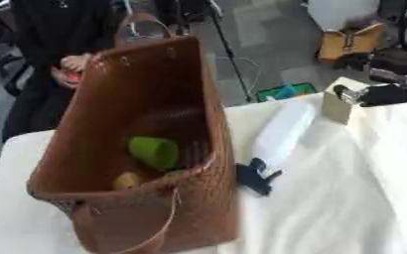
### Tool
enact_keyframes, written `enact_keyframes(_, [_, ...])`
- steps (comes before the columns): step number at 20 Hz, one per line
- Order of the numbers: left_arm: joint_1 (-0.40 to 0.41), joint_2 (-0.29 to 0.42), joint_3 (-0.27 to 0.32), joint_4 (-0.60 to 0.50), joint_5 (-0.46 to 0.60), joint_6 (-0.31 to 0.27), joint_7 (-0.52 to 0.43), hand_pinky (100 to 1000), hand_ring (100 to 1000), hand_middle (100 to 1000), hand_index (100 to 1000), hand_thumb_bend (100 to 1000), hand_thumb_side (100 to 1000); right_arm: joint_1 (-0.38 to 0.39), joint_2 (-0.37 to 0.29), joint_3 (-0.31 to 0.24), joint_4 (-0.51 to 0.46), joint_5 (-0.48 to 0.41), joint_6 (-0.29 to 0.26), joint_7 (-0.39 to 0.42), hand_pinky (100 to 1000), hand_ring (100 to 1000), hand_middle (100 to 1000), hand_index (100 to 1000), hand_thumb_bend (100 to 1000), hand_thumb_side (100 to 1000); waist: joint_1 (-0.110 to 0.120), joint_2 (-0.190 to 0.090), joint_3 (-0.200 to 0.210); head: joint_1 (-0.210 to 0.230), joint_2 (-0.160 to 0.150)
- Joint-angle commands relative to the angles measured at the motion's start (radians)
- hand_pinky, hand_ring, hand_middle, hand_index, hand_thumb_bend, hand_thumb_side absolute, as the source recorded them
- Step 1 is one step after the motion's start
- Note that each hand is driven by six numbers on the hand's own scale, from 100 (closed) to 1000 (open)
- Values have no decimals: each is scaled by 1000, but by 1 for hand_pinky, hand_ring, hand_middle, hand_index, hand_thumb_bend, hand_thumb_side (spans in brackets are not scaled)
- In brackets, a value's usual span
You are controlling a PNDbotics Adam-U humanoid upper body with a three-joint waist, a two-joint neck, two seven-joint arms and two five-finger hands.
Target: Pick up objects on the table and place them in the box.
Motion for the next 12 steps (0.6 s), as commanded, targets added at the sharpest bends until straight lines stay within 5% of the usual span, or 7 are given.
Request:
enact_keyframes(1, [-10, 14, 4, -14, 1, -1, -3, 666, 718, 829, 731, 100, 775, -30, -36, -10, -30, 11, -6, -2, 858, 996, 1000, 1000, 195, 950, -8, -17, 5, 5, -17])
enact_keyframes(12, [-31, 16, 0, -14, 4, -7, -6, 667, 718, 828, 731, 100, 767, -30, -54, -28, -33, 5, -17, -16, 869, 991, 1000, 1000, 172, 974, -3, 13, 19, -20, -54])
